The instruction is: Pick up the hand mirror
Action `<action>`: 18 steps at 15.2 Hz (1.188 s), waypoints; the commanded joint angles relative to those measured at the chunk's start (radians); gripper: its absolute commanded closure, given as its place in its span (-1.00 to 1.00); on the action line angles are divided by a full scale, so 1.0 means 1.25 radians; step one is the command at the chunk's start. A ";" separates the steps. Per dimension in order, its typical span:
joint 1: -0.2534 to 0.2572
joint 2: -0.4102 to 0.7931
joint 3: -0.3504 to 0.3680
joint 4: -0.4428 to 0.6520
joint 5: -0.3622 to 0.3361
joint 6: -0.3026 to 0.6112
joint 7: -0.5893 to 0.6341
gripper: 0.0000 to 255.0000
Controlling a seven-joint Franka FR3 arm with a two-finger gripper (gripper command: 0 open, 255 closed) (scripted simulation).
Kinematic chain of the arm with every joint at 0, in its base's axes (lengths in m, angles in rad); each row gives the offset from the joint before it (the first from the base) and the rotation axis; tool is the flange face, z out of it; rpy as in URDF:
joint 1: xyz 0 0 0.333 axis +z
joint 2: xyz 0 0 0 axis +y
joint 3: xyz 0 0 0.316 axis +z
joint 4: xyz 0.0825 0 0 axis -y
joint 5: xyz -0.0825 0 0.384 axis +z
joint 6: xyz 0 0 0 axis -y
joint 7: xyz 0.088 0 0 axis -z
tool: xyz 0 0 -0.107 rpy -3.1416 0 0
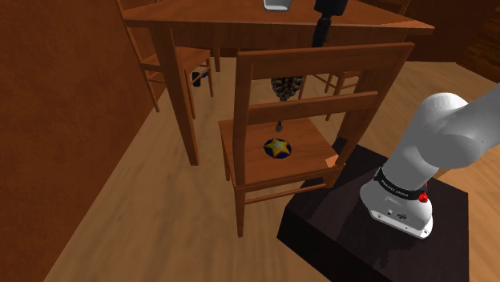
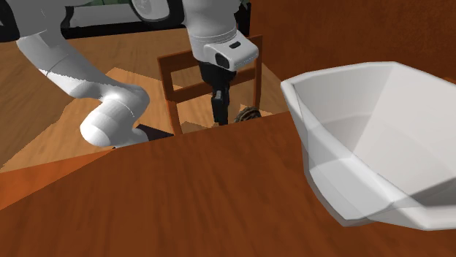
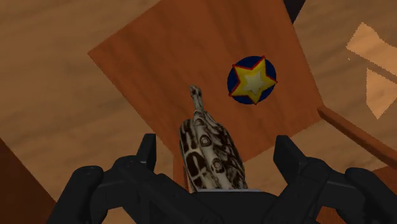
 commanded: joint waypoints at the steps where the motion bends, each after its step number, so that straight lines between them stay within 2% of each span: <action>1: 0.035 0.030 -0.014 0.021 0.004 0.045 -0.088 -1.00; 4: 0.087 0.076 -0.034 0.060 0.019 0.101 -0.213 -1.00; 12: 0.086 0.072 -0.036 -0.024 0.020 0.181 -0.223 -1.00; 14: 0.086 0.072 -0.036 -0.024 0.020 0.181 -0.223 -1.00; 15: 0.086 0.074 -0.036 -0.023 0.020 0.182 -0.224 1.00; 18: 0.086 0.074 -0.037 -0.023 0.020 0.182 -0.224 1.00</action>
